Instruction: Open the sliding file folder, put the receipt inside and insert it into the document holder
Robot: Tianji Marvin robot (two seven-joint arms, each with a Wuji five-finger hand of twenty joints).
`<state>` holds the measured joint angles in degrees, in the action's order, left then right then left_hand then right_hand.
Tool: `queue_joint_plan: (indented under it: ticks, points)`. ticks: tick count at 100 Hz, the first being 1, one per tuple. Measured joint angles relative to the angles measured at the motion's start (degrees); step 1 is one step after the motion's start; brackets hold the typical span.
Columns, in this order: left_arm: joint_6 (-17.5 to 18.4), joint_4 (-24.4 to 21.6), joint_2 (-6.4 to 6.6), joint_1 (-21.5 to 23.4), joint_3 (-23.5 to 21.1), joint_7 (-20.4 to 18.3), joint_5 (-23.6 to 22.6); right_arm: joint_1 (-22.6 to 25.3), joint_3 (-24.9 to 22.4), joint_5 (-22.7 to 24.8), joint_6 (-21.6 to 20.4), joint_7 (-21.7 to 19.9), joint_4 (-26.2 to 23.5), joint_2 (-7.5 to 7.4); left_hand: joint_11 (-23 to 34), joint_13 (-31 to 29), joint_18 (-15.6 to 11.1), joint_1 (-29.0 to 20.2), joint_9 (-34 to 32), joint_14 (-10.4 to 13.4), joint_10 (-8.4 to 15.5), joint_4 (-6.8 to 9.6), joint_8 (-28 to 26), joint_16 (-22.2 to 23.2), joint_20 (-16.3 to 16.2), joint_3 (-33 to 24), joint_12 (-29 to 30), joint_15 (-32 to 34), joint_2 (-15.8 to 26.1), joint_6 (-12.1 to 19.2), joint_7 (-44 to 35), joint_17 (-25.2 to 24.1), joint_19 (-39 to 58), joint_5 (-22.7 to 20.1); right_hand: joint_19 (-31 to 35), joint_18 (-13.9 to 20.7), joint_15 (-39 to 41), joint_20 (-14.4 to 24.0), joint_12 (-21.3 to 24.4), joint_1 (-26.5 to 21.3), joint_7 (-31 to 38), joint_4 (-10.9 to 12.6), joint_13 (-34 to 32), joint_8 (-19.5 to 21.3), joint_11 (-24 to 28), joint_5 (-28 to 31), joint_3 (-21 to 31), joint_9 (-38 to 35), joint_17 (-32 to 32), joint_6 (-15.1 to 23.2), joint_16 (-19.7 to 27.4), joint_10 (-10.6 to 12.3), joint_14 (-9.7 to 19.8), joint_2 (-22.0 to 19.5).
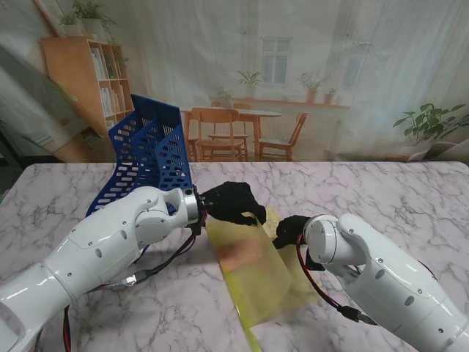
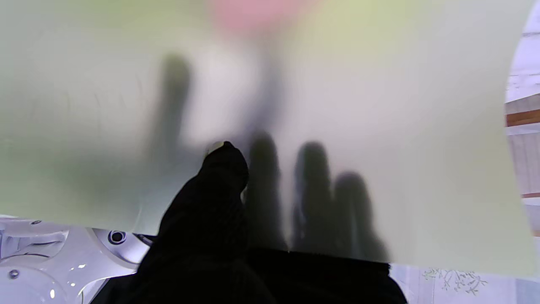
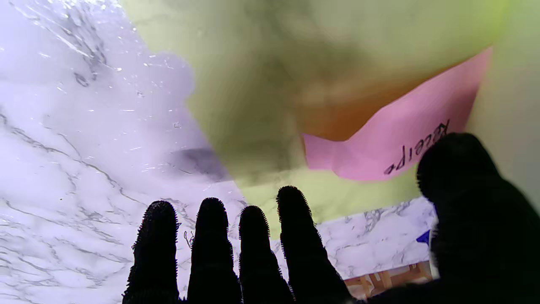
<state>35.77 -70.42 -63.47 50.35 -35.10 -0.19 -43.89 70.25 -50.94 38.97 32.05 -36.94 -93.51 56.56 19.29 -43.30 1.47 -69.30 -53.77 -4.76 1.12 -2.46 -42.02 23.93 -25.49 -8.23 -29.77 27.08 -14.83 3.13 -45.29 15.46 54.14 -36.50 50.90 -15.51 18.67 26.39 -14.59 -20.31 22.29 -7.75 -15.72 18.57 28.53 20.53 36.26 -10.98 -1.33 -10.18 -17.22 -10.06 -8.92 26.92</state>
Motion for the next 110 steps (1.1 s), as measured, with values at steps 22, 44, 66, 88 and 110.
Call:
queue_joint_plan:
  ticks: [22,44,66,88,110]
  points:
    - [0.02,0.0,-0.05,0.4,-0.69,1.05,-0.89,8.27,-12.04,0.58,-3.85,6.23,-3.9,1.59,0.01,0.0,0.0,0.0,0.0,0.0,-0.01,0.0,0.0,0.0,0.0,0.0,0.0,0.0,0.0,0.0,-0.02,0.0,0.0,0.03,-0.03,-0.01,0.0,0.72,-0.28,0.05,0.92,0.0,0.0,-0.01,0.72,0.02,5.36,0.0,0.2,0.0,0.0,-0.09,-0.03,-0.55]
    - [0.45,-1.15,0.15,1.67,-2.91,1.6,-2.15,13.05,-19.14,1.03,-5.66,11.01,-5.91,2.48,0.01,0.0,0.0,0.0,0.0,0.0,-0.03,0.0,0.0,0.0,0.0,0.0,0.0,0.0,0.0,0.0,-0.02,0.0,0.0,0.03,-0.03,-0.23,-0.01,0.77,-0.7,1.62,0.38,0.0,-0.16,-0.72,0.83,-2.5,5.07,-0.01,0.92,0.0,0.11,-0.86,-1.48,-2.41]
    - [1.57,-2.18,0.38,1.73,-3.33,1.39,-2.36,14.27,-22.13,-2.35,-4.53,16.4,-5.21,3.36,0.01,0.0,0.0,0.0,0.0,0.0,-0.03,0.0,0.0,0.0,0.0,0.0,0.0,0.0,0.0,0.0,-0.02,0.0,0.0,0.03,-0.14,-0.97,-1.83,0.77,-0.74,6.54,0.4,0.0,-1.78,-1.22,1.38,-4.98,1.91,-0.01,1.6,0.0,1.05,-1.97,-3.27,-4.49]
    - [2.41,-2.94,0.51,2.04,-4.39,1.35,-3.24,12.12,-22.74,-3.09,-2.27,19.91,0.28,4.24,0.01,0.0,0.0,0.0,0.0,0.0,-0.03,0.0,0.0,0.0,0.0,0.0,0.0,0.0,0.0,0.0,-0.02,0.0,0.0,0.03,-1.11,-1.35,-2.96,0.77,-0.74,9.52,-0.35,0.0,-2.35,-1.48,1.39,-6.33,-2.21,-0.01,1.91,-0.71,1.47,-2.85,-4.11,-5.16]
    - [2.71,-3.69,0.75,2.58,-5.28,1.35,-3.54,9.01,-22.28,-5.7,5.03,19.75,2.97,4.23,0.01,0.0,0.0,0.0,0.0,0.0,-0.03,0.0,0.0,0.0,0.0,0.0,0.0,0.0,0.01,0.0,-0.02,0.0,0.0,0.03,3.1,-2.31,-3.14,0.97,-2.45,13.91,-1.08,-0.01,-7.75,-2.04,5.68,-6.16,-5.14,-0.29,7.0,-3.22,1.47,-5.64,-5.95,-8.58]
